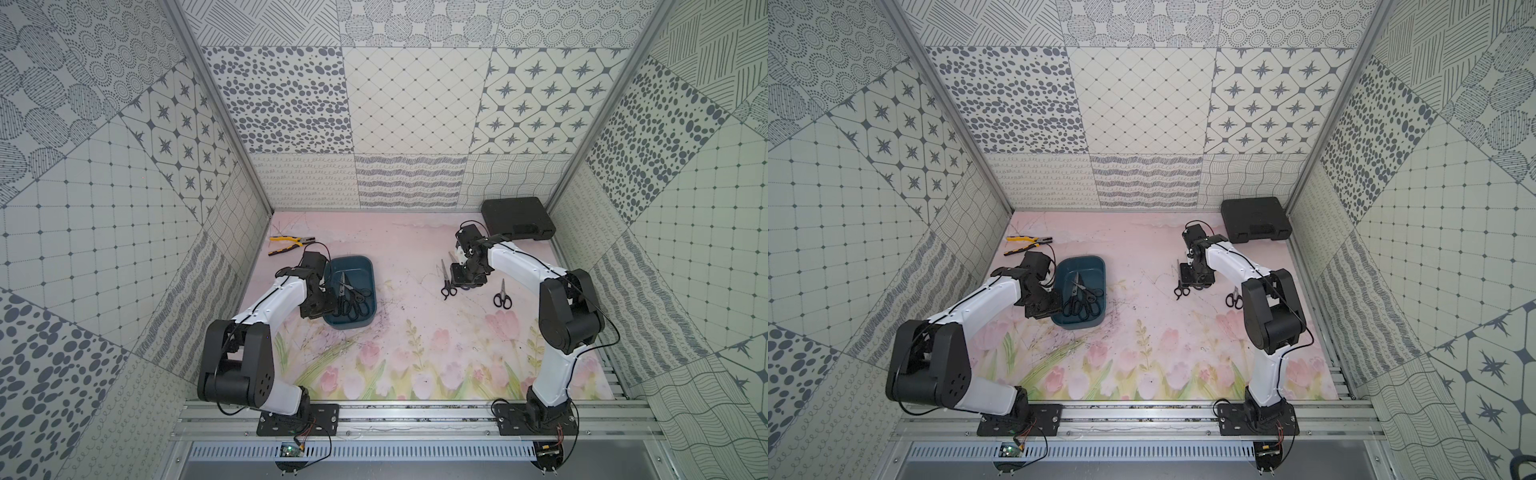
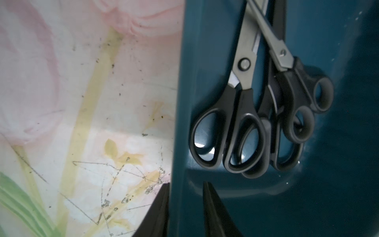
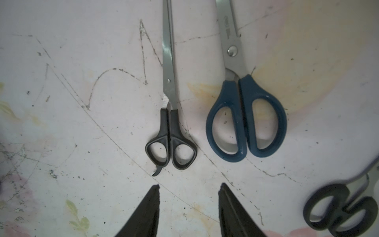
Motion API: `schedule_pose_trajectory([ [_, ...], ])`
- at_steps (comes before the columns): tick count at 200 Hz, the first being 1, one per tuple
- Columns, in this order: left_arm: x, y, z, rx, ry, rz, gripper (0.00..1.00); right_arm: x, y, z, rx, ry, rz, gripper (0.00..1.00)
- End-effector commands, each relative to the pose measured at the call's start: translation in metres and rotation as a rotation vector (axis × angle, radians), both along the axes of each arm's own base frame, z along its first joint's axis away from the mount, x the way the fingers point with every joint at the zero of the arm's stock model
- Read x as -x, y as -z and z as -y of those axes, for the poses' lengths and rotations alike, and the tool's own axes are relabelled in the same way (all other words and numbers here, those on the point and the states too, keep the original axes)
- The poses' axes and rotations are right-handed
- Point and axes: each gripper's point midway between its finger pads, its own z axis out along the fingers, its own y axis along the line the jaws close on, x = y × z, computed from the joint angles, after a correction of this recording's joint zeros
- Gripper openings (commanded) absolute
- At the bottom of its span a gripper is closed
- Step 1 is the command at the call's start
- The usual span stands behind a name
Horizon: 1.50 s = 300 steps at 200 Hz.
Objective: Put the scissors into the storage box
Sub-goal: Move the storage box to the center of the board, then pick up the scissors from the center of the board.
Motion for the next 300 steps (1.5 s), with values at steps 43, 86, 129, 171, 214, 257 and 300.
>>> schedule_pose_trajectory([
  [43, -0.021, 0.005, 0.022, -0.082, 0.121, 0.03, 0.17, -0.013, 0.004, -0.013, 0.059, 0.001, 0.035, 0.45],
  [86, -0.029, 0.005, 0.027, -0.123, 0.179, 0.036, 0.06, -0.012, 0.018, -0.019, 0.091, -0.003, 0.017, 0.43],
  [129, -0.038, 0.002, 0.034, -0.12, 0.195, 0.046, 0.06, -0.011, 0.031, -0.023, 0.104, 0.004, -0.009, 0.41],
  [171, -0.043, -0.001, 0.052, -0.125, 0.24, 0.055, 0.07, -0.013, 0.043, -0.021, 0.124, 0.009, -0.025, 0.38],
  [214, -0.044, 0.002, 0.065, -0.092, 0.22, 0.05, 0.07, -0.013, 0.042, -0.018, 0.151, 0.011, -0.014, 0.36],
  [257, -0.042, 0.004, 0.066, -0.08, 0.199, 0.038, 0.07, -0.01, 0.034, -0.023, 0.215, -0.02, 0.021, 0.37],
  [300, -0.04, 0.007, 0.067, -0.072, 0.198, 0.029, 0.07, -0.009, 0.035, -0.028, 0.231, -0.011, 0.024, 0.37],
])
